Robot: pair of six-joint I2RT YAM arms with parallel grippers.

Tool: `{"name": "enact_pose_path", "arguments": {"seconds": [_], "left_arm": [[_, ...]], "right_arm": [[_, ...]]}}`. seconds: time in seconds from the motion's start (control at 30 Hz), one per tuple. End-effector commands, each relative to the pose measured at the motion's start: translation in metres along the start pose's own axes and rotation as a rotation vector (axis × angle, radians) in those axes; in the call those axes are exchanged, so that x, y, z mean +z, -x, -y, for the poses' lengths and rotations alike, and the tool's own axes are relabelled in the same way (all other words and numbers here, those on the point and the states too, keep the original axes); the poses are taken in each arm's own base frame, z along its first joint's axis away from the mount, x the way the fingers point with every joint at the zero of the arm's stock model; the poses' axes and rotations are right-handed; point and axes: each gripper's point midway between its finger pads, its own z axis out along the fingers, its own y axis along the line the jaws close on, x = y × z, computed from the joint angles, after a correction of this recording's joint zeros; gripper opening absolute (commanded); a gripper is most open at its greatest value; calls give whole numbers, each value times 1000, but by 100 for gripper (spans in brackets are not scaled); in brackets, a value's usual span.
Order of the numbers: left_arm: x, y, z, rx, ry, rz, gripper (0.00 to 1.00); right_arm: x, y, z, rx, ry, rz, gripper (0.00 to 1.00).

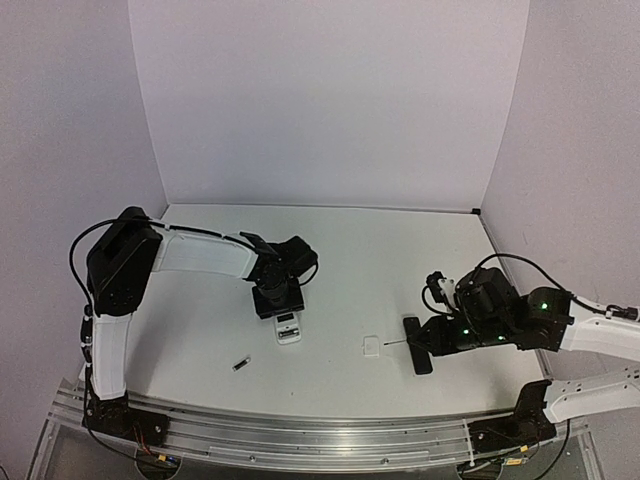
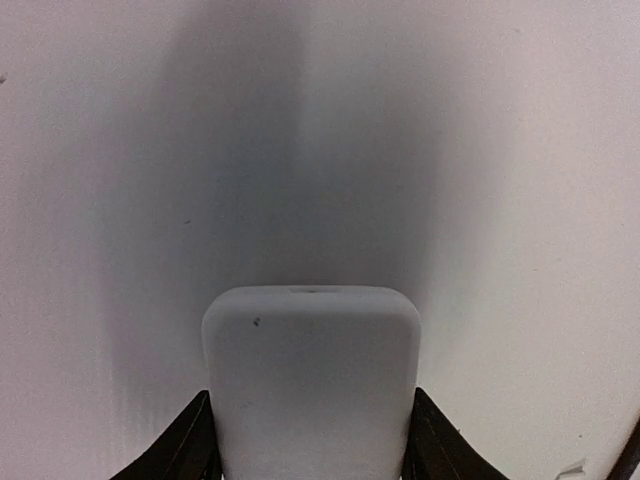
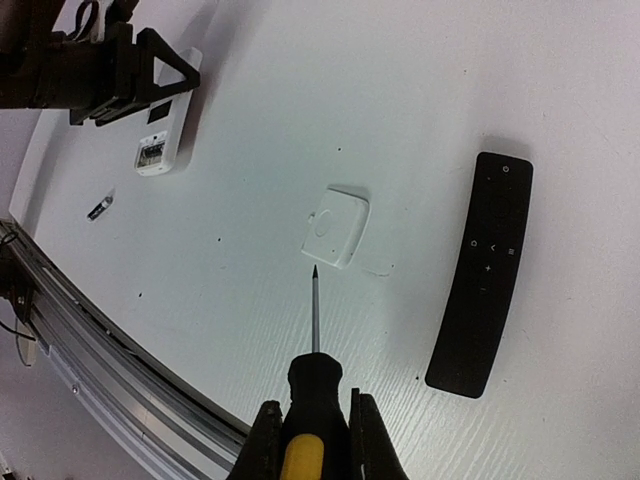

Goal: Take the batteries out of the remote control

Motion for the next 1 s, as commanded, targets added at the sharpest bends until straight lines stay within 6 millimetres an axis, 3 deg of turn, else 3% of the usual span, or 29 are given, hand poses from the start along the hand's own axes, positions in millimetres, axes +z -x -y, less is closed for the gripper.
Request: {"name": "enact_pose_path", "arguments": {"seconds": [0.0,0.13,0.2,0.27,0.33,0.37,0.5,0.7,0.97], "left_arm": [[-6,-4,-27,-75,108,26,6],[-2,-21,-31,-110,113,8,12],[-2,-27,-28,-108,96,6,20],[-5,-30,-30,-115,105,6,36],[-9,-32,-32,-119,100,1,65],[-12,-35,-31,-116,86,-6,75],[-25,-54,-29,-81,12,-45,98],[-33,-86,-9,-11,-179,-143,100],[-30,-97,32,74,-338,-172,100]], "right_arm": [[-3,9,-4,6,3,22,0],[-2,9,-5,1,1,14,0],[-1,8,-6,0,5,8,0],[-1,8,-7,-1,9,5,0],[-2,7,-7,-2,14,3,0],[-2,6,-7,-1,15,3,0],[-4,5,-6,2,21,7,0],[-3,1,-3,13,19,6,0],[-3,0,-1,16,15,5,0]]}}
